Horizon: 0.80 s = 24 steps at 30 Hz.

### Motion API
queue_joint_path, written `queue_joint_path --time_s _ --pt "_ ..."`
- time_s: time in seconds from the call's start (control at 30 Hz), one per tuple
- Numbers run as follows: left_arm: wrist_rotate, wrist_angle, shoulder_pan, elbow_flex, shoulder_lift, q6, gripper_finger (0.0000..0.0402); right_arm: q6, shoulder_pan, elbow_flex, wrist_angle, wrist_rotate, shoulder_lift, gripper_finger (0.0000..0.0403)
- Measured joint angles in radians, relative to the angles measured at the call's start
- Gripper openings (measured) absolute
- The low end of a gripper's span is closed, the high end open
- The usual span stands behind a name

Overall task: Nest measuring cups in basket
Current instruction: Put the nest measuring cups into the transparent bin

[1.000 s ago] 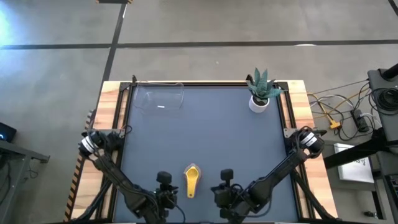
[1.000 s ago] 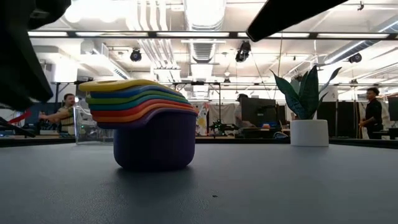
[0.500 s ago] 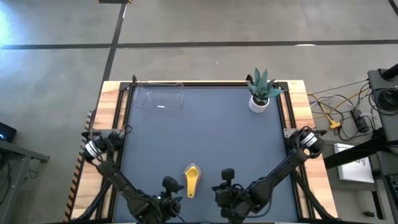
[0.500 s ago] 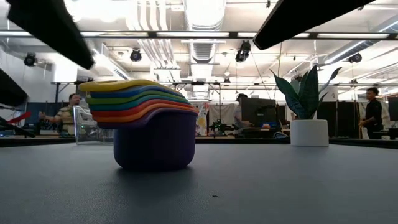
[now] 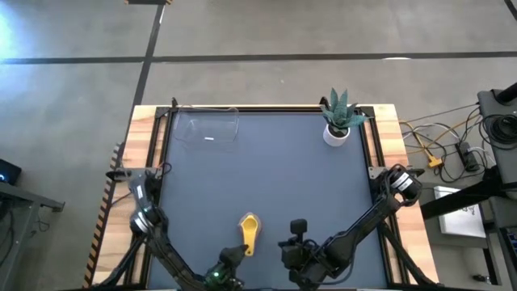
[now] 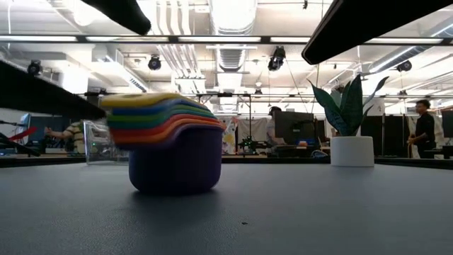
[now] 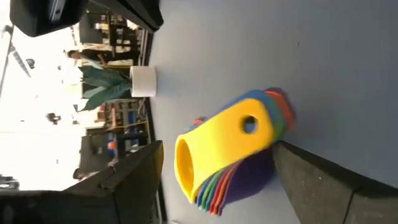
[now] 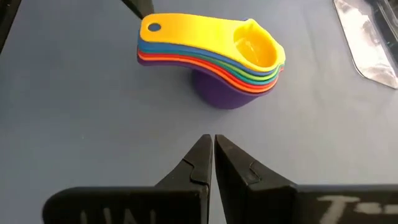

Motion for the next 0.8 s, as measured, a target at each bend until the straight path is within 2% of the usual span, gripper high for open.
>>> queue_joint_path --time_s 0.2,0.3,0.43,0.8 --pt "-0.014 -0.103 0.001 0.108 0.116 -0.003 0.0286 0.002 0.002 -0.001 0.001 0.000 0.000 0.0009" --pt "-0.040 -0.169 0.001 0.138 0.137 -0.081 0.0286 0.002 0.006 -0.001 0.002 0.000 0.000 0.0009" --pt "-0.099 -0.181 0.002 0.134 0.139 -0.124 0.0286 0.003 0.006 -0.001 0.004 0.001 0.000 0.0009" --pt "-0.137 -0.174 0.025 0.064 0.134 -0.111 0.0286 0.002 0.009 -0.001 0.011 0.000 0.000 0.0009"
